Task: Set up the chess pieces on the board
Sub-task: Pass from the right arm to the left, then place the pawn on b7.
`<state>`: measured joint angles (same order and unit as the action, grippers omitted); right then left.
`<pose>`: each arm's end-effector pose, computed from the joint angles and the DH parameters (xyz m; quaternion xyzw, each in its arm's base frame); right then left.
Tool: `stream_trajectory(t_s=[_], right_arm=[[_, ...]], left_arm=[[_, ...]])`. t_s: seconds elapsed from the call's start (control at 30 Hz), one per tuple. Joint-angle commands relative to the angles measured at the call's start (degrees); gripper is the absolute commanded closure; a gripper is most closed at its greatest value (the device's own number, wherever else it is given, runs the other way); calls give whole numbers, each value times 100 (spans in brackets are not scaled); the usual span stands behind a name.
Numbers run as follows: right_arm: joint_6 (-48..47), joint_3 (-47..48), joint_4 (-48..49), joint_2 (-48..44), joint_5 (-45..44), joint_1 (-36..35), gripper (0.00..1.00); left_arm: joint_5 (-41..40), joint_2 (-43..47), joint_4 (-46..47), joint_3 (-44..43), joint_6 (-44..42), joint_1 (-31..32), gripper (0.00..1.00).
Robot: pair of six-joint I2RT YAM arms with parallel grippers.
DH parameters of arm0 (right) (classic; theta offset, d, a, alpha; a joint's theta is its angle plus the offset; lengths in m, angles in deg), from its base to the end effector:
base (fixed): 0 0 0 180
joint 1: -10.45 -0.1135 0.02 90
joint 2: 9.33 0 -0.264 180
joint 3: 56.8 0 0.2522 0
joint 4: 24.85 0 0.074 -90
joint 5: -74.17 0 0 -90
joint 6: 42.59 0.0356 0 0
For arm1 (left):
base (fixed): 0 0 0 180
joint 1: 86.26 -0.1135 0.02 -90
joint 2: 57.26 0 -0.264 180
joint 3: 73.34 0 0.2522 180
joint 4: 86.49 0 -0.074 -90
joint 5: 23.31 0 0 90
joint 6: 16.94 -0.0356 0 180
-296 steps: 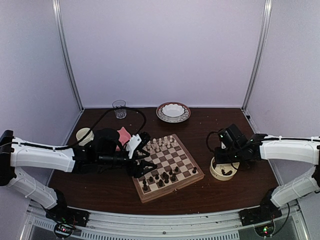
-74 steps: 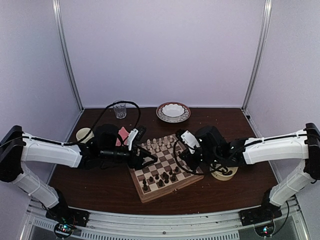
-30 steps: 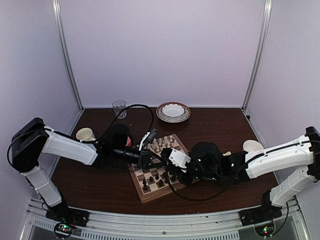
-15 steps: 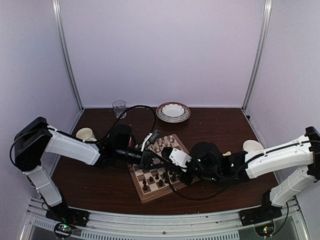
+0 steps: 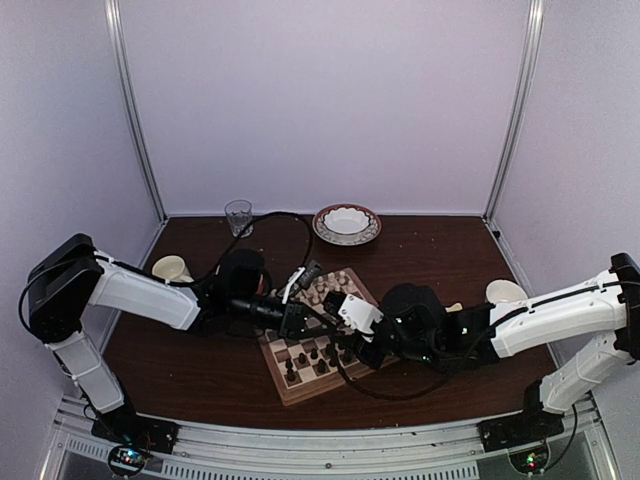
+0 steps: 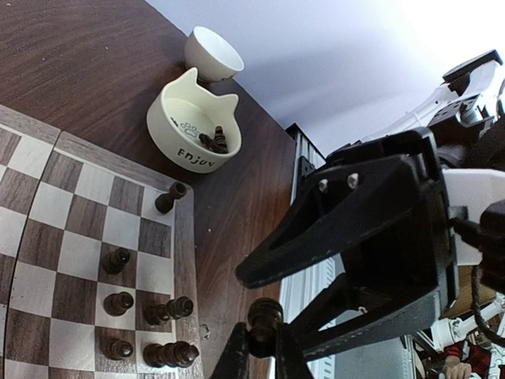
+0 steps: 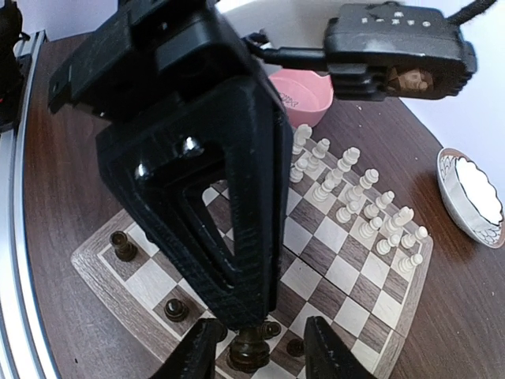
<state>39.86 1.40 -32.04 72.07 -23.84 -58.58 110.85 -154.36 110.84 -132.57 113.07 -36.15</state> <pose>0.1143 0.2845 0.2199 -0.5091 0.7009 0.2014 0.4571 0.2022 -0.2806 0.1857 0.2804 0.7398 -0.5919 0.1542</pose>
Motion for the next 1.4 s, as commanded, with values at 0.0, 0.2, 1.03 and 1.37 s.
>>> stream_trajectory(t_s=[0.0,0.2,1.03,1.37], right_arm=[[61,-88,352,-117,-211,-16,54],[149,-348,626,-429,-441,-3,45],[2759,-1339,287,-2032,-1152,2282,48],[3011,-1593,205,-2502,-1491,2423,46]], left_arm=[[-327,279,-451,-143,-452,25,97],[-1236,709,-1697,-296,-1142,23,96],[-3586,-818,-6648,-4145,-2550,958,95],[-3890,-2404,-7870,-6178,-2549,1258,96]])
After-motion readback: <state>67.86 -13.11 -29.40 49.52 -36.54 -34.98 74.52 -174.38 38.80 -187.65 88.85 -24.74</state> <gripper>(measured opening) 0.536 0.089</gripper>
